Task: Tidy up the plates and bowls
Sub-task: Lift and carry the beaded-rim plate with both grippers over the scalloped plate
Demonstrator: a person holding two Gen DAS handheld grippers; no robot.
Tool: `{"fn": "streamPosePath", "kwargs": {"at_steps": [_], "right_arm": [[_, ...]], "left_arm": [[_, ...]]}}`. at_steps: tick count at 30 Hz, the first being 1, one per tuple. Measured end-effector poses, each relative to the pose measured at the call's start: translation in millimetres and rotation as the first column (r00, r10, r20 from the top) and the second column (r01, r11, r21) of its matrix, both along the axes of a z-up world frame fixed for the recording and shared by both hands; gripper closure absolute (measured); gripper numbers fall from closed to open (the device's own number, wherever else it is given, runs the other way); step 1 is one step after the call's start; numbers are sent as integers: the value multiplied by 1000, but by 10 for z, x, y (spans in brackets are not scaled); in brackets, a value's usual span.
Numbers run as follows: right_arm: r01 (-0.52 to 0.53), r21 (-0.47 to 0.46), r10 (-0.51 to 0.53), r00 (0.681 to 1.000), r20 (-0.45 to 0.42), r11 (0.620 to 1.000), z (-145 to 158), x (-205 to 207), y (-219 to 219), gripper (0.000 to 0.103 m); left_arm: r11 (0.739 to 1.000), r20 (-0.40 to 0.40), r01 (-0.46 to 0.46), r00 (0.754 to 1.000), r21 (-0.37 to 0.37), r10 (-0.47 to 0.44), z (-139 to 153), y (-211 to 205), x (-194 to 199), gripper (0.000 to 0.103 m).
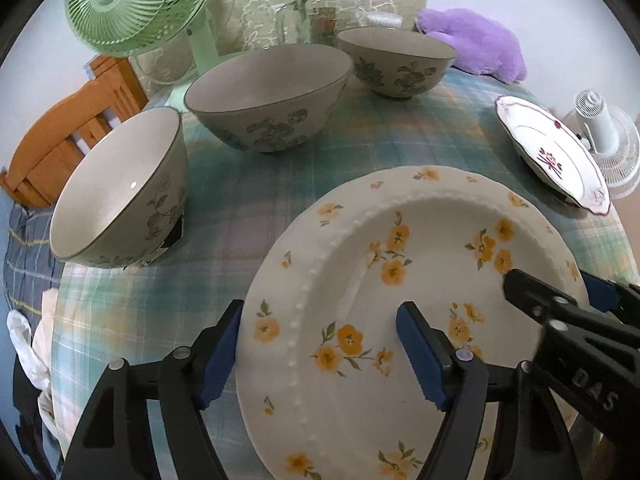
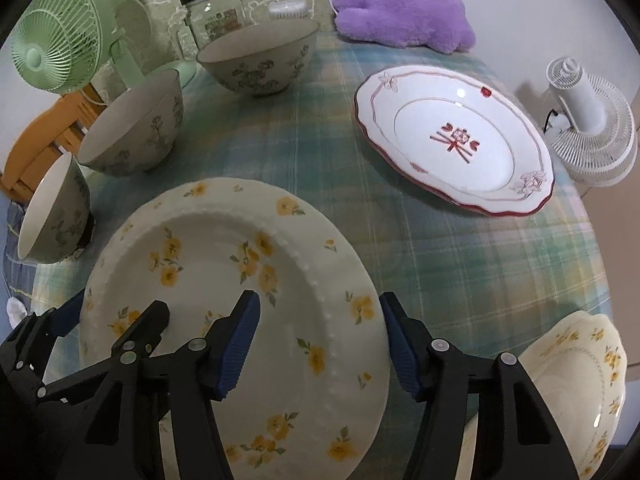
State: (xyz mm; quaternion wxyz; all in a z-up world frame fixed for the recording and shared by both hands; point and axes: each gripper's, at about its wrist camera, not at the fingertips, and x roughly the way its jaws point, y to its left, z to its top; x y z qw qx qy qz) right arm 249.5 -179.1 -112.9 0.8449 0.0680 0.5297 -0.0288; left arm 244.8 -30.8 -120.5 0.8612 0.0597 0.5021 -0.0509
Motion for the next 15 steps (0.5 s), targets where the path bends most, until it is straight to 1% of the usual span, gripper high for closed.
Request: {"fn": "streamPosePath", "kwargs": {"at_steps": [2,5,9,15], "right_arm": [[11,16,-11,1000,-24,1000,-64,29,-18,39],[20,4,-20,1000,-8,1000,-62,25,-10,39],[28,0,-28,999,-15,1000,-53,39,-7,39],[20,-25,-21,1000,-13,999,21,20,60,39]], "left_arm": [[1000,-7,2,1000,-17,-3,-15,3,0,21],[1000,-7,-1,1000,-18,1,-16,-3,6,19],[1000,-22,-11,1000,-25,11,-8,-1,25,20],[997,-71,-38,997,-61,34,5,74,3,20]]}}
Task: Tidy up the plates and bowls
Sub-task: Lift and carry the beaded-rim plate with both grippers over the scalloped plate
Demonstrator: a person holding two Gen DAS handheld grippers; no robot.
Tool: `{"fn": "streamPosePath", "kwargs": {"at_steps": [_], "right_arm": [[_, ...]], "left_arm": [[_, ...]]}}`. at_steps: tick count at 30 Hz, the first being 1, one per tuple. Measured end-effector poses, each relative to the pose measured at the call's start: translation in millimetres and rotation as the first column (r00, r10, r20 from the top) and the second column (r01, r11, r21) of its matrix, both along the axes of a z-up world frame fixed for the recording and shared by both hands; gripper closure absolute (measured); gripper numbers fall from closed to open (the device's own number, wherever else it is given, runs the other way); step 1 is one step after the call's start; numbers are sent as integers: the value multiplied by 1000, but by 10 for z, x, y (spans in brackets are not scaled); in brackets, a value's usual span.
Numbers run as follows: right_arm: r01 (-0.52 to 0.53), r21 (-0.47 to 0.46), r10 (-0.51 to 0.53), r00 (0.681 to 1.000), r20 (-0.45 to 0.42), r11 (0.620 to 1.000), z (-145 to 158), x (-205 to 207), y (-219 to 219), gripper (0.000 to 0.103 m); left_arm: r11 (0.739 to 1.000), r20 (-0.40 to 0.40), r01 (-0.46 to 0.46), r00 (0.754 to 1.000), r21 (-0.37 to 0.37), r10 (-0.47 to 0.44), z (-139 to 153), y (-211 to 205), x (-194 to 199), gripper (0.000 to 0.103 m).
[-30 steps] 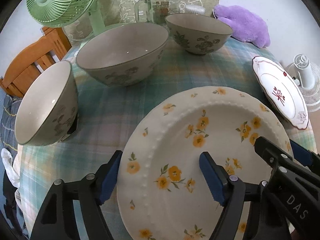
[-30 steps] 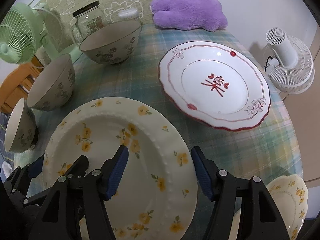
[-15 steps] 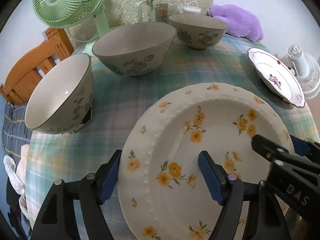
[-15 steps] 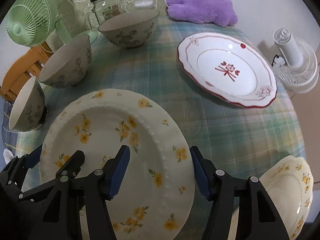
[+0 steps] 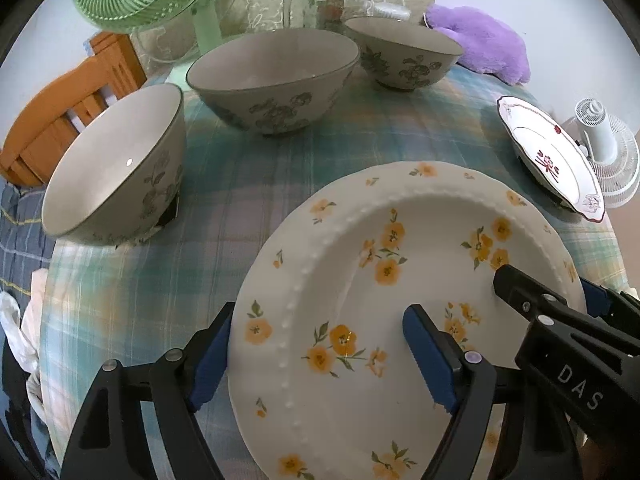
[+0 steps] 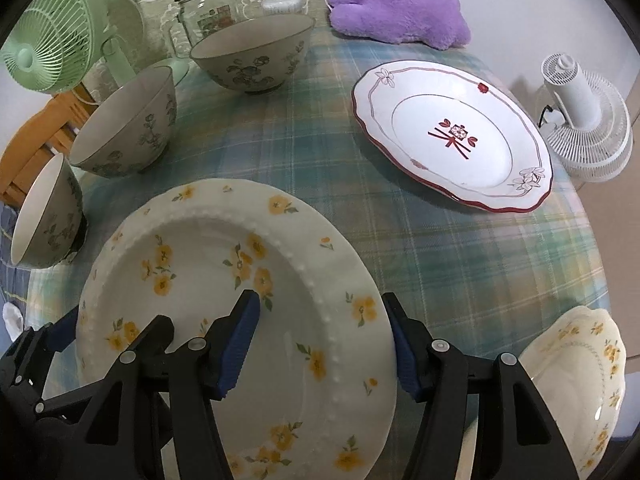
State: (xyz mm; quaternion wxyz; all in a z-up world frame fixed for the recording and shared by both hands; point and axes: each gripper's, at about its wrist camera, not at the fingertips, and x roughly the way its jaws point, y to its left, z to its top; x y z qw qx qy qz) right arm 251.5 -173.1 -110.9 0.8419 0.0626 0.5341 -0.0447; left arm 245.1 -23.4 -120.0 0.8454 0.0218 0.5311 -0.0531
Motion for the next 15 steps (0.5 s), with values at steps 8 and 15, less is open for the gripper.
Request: {"fn": "streamPosePath", "kwargs": {"at_steps": [8,15], "right_arm": [[10,-13,-10,1000,-4,1000,159,-147,85,39],[20,-32,-19,999,26,999,422,-352,192,39]], "left_arm": [[1000,5,5,1000,-10,-5,159,60,-148,22],[999,27,13,1000,-36,-12,409,205,-344,23]]}}
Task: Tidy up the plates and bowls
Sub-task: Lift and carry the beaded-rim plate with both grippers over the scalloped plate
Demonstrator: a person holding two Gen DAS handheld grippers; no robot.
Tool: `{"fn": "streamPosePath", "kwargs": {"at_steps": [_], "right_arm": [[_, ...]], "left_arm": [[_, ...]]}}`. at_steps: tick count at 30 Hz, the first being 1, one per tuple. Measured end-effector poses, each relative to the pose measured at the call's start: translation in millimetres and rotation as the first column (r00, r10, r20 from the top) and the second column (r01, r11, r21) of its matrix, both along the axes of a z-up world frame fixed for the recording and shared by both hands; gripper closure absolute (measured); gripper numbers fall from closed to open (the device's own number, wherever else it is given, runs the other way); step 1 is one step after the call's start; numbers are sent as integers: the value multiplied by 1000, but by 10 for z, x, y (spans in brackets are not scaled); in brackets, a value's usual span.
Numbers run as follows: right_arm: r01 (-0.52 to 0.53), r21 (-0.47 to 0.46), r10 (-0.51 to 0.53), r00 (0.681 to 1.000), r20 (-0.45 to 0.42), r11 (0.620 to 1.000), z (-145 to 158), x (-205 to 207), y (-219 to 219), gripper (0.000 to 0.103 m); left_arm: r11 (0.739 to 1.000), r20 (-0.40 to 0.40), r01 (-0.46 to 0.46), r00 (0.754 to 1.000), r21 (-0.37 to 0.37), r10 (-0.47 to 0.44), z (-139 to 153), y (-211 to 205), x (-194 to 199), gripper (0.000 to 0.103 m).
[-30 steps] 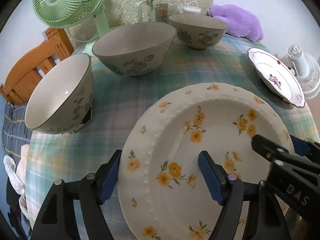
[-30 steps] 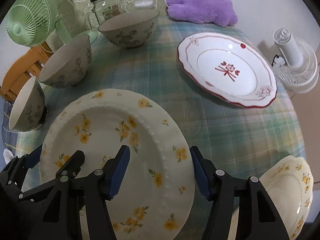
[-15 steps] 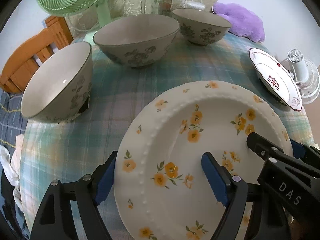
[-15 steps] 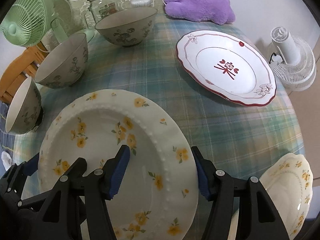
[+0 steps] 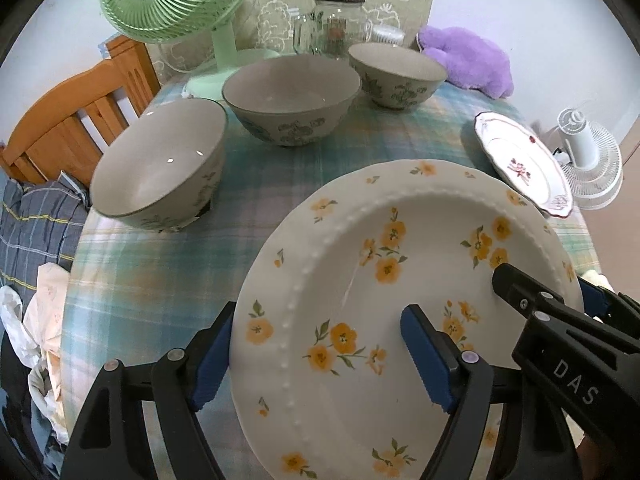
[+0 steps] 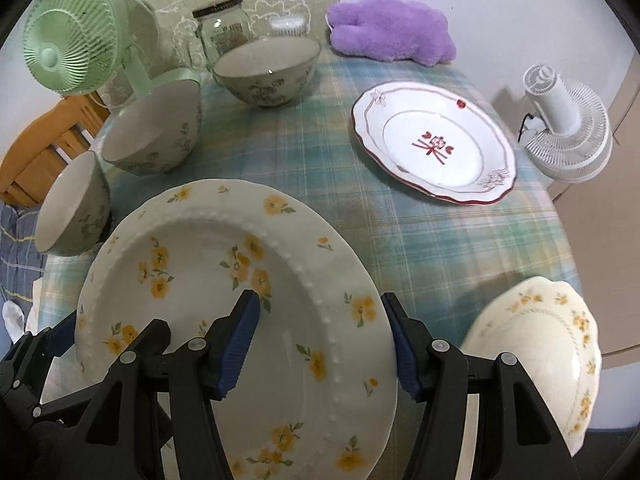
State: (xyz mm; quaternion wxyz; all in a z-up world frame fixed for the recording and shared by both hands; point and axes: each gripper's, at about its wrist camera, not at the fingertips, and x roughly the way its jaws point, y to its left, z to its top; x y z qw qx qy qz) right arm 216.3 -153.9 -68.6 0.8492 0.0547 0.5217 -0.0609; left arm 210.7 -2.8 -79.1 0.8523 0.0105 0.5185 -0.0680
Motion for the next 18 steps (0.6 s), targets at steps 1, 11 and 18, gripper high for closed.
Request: {"fn": "streamPosePath", "kwargs": {"at_steps": [1,11,18], "right_arm": [[2,-5,-2,1000,6,1000,40,-32,16,39],[82,-34,-79,995,59,996,394,-502,135,39],[123,-32,-120,990,70,992,490,-758,179,39]], "left_arm": [[1000,4,3,1000,-3,-3,31,17,-27,23],[997,56,69,996,-43,-67,309,108,-366,23],[995,57,85,995,-57,-82,379,149,-565,23]]}}
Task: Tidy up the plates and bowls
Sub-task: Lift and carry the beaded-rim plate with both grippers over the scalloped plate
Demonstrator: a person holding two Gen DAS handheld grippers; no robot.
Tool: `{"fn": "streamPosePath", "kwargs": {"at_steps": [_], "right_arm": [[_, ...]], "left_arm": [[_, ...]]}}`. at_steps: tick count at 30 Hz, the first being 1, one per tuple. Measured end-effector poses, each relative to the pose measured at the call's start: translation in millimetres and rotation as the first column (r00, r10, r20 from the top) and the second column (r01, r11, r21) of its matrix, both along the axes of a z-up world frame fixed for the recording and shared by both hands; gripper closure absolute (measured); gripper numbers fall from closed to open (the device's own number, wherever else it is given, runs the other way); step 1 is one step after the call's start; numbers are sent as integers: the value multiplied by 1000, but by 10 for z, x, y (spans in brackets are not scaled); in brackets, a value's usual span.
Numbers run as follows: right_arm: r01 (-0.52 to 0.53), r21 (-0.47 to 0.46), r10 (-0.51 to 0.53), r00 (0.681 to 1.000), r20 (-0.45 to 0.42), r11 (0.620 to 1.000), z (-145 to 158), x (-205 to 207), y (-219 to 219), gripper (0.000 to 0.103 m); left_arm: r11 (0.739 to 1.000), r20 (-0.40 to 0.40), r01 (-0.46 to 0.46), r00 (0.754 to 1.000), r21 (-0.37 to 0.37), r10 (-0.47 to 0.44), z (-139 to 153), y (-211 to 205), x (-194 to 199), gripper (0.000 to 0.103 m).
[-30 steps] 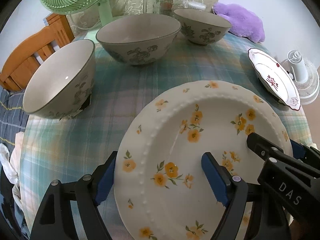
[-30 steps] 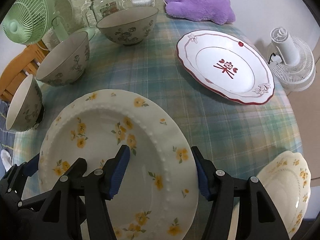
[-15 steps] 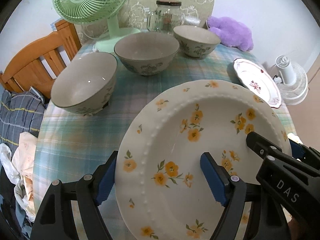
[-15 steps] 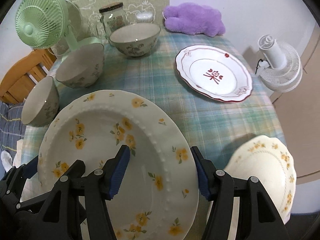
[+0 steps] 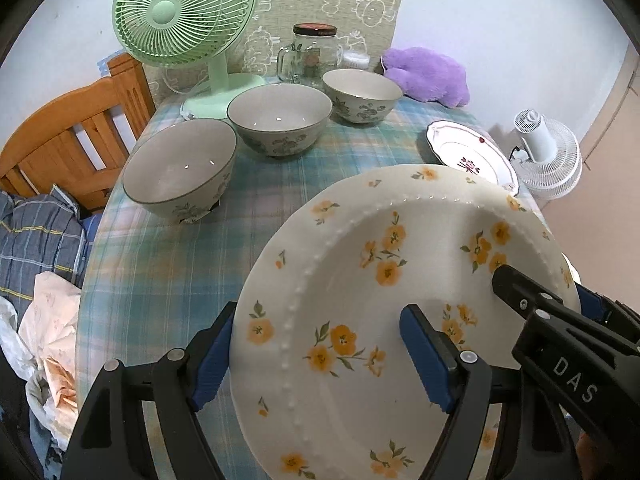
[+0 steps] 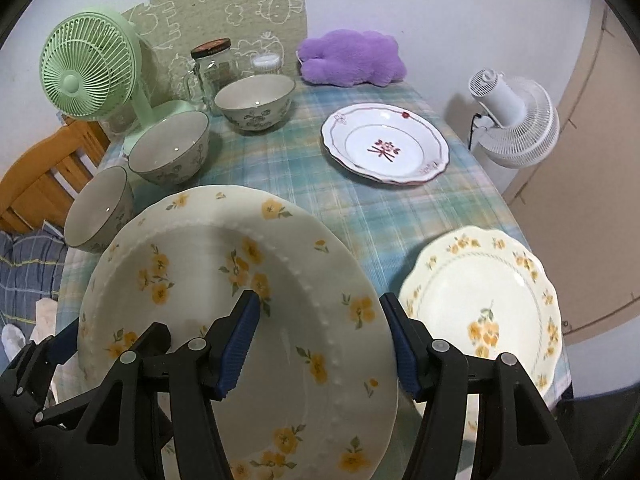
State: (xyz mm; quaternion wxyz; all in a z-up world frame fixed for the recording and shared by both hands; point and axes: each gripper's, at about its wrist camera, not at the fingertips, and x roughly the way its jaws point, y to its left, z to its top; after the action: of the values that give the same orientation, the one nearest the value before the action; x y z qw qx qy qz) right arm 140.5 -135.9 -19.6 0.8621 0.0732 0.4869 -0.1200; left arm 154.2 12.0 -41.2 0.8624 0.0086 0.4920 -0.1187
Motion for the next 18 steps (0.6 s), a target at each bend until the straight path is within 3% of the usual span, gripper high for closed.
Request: {"fn": "streamPosePath", "kwargs": {"at_steps": [7,18], "right_arm": [[8,21,-8,1000,15,1000,12,-166,-115,39],[-34,40,34,999,-13,999,-4,-307,-658,39]], "left_arm": [[1000,15,8,1000,30,-8,36,-149,-145,23],[998,-19,-31,999,52,32,33,-705,-315,23]]}}
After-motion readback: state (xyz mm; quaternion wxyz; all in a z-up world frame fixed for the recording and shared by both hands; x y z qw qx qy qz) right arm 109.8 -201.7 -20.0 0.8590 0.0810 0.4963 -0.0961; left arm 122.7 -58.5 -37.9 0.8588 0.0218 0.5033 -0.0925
